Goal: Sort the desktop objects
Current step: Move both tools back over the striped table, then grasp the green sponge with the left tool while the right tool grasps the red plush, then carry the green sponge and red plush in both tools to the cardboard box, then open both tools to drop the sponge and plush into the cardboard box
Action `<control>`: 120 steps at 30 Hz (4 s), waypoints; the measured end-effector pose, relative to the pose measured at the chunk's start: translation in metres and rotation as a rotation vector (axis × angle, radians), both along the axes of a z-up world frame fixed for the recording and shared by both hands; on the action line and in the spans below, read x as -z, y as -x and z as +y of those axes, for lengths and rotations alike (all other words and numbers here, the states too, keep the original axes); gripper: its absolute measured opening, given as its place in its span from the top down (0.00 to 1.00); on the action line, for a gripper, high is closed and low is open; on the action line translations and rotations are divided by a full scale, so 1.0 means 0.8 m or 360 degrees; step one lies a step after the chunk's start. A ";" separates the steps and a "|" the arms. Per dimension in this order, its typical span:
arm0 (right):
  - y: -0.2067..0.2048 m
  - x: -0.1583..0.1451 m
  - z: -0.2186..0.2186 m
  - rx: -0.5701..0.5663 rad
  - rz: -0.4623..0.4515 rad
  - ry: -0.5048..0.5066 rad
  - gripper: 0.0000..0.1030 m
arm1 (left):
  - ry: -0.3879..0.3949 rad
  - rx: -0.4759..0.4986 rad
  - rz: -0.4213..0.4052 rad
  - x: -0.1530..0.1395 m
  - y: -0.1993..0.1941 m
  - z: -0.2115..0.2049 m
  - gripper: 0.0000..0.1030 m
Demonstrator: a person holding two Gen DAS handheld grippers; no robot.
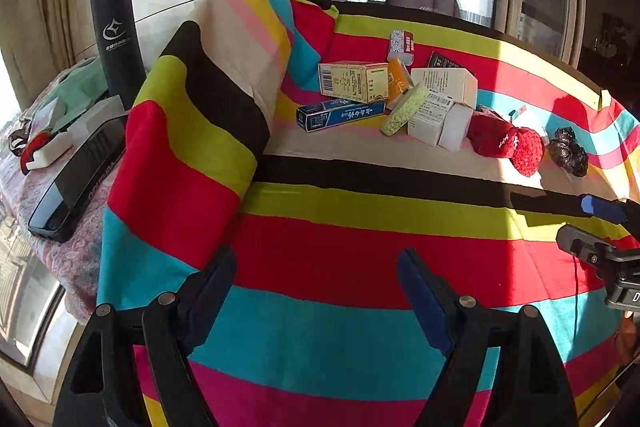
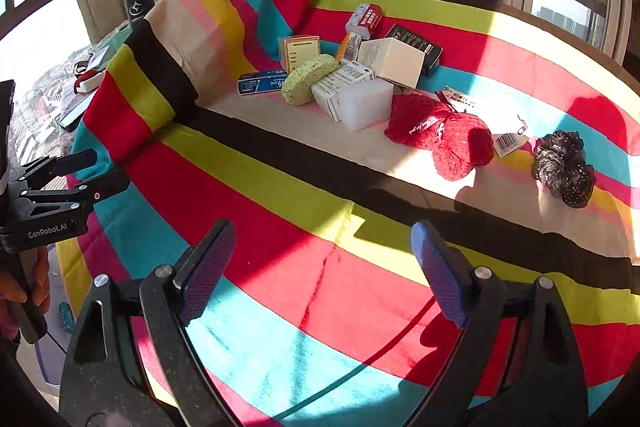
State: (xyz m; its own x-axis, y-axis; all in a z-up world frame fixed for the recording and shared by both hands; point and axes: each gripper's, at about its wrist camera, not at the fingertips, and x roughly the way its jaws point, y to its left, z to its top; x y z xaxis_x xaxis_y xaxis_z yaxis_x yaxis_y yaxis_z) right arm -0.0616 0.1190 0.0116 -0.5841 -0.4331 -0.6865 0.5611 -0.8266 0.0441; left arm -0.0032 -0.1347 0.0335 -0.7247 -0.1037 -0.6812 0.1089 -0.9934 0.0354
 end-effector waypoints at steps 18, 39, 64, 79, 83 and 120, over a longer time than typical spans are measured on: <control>0.179 0.022 0.010 0.0013 -0.0145 -0.0054 0.12 | 0.0444 0.0205 -0.0180 0.040 0.251 0.084 0.78; 0.081 0.008 0.007 -0.0057 -0.0097 -0.0164 0.52 | -0.0141 0.0062 -0.0060 0.021 -0.017 0.060 0.83; -0.129 -0.007 0.015 -0.0215 -0.0104 -0.0105 0.52 | -0.0198 -0.0003 -0.0024 0.028 -0.165 0.060 0.84; -0.181 -0.007 -0.044 -0.0454 -0.0029 -0.0139 0.52 | -0.0294 -0.0149 0.0030 0.028 -0.227 0.015 0.84; -0.184 -0.011 -0.044 -0.0439 -0.0023 -0.0132 0.52 | -0.0299 -0.0155 0.0044 0.023 -0.225 0.012 0.84; -0.410 0.097 -0.338 -0.1645 0.0020 -0.0655 0.36 | -0.0247 -0.1133 -0.0362 0.104 -0.399 -0.237 0.77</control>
State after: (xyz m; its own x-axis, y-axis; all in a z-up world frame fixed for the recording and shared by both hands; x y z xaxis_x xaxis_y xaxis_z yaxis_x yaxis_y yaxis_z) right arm 0.2667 -0.1510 -0.0658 -0.0815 -0.4561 -0.8862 0.9867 0.0887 -0.1364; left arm 0.3161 -0.3241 -0.0498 -0.3590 -0.3844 -0.8505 0.7319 -0.6814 -0.0009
